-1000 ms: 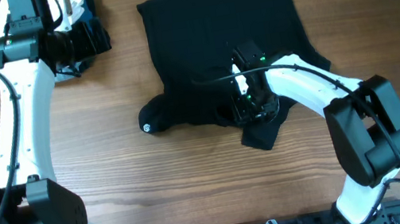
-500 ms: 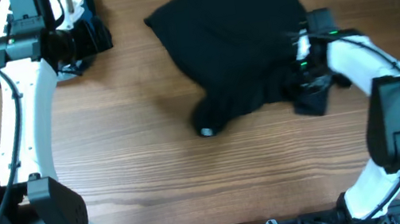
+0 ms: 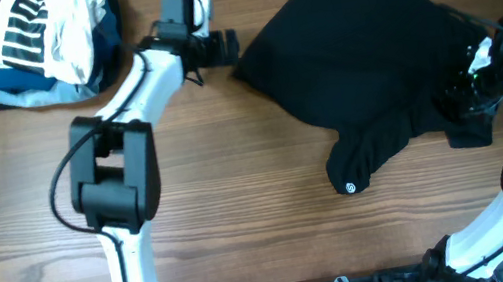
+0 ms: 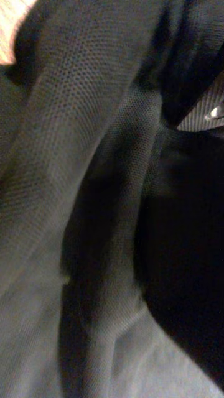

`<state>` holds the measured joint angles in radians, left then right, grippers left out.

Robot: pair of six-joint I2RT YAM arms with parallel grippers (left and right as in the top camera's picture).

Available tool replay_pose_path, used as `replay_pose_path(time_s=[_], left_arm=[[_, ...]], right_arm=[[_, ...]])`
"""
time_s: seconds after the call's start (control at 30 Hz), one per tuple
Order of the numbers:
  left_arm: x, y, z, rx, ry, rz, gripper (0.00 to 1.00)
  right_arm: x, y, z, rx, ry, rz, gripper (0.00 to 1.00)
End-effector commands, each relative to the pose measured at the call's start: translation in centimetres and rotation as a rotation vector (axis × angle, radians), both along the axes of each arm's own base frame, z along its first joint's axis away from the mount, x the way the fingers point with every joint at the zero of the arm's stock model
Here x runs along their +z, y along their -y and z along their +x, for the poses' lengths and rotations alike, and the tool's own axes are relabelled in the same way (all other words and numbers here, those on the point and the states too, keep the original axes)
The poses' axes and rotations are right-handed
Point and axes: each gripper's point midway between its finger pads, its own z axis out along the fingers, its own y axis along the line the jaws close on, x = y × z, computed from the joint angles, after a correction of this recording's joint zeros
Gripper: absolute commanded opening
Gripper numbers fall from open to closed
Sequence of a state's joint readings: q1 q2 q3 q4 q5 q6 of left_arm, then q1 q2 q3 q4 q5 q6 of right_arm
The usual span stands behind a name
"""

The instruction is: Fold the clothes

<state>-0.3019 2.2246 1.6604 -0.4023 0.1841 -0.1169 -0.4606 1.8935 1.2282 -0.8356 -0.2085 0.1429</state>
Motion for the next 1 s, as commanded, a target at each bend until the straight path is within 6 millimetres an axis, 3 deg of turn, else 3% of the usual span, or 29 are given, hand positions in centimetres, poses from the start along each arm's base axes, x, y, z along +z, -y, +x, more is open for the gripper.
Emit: replay_pose_path(time_s=[0.0, 0.03, 0.1, 0.23, 0.43, 0.6, 0.7, 0.77, 0.8, 0.87, 0.97], left_arm=[[-0.3, 1.3, -1.4, -0.036, -0.042, 0.008, 0.99], [-0.4, 1.4, -2.2, -0.046, -0.076, 0.005, 0.97], [-0.5, 2.2, -3.7, -0.086, -0.138, -0.044, 0.96], [-0.8, 2.7, -5.2, -0.161, -0.177, -0.049, 0.94], [-2.3, 3.1, -4.8, -0.208, -0.156, -0.035, 0.85], [-4.1, 4.7, -5.3, -0.242, -0.171, -0.042, 0.75], [-4.1, 5.9, -5.7, -0.265, -0.162, -0.042, 0.51], [-4.1, 6.0, -5.9, -0.268, -0.167, -0.04, 0.22], [-4.2, 5.6, -5.9, -0.257, -0.174, -0.031, 0.04], [-4.3, 3.6, -5.3, -0.188, -0.183, 0.015, 0.04], [-2.7, -2.0, -3.9, 0.036, -0.2, 0.085, 0.04]], right_arm=[[7.4, 0.4, 3.6, 0.045, 0.18, -0.06, 0.8], [10.2, 0.2, 4.3, 0.054, 0.242, -0.07, 0.8], [13.7, -0.4, 4.8, 0.083, 0.324, -0.102, 0.8], [17.3, -1.9, 4.8, 0.137, 0.414, -0.143, 0.8], [17.2, -5.6, 4.9, 0.239, 0.401, -0.119, 0.8], [17.1, -8.4, 5.2, 0.309, 0.4, -0.102, 0.79], [17.0, -9.8, 5.0, 0.337, 0.39, -0.088, 0.78], [16.8, -10.6, 4.7, 0.351, 0.372, -0.076, 0.76], [16.6, -11.0, 4.3, 0.347, 0.355, -0.065, 0.75], [16.3, -11.6, 3.7, 0.359, 0.327, -0.053, 0.75], [15.6, -12.6, 2.4, 0.382, 0.271, -0.031, 0.74]])
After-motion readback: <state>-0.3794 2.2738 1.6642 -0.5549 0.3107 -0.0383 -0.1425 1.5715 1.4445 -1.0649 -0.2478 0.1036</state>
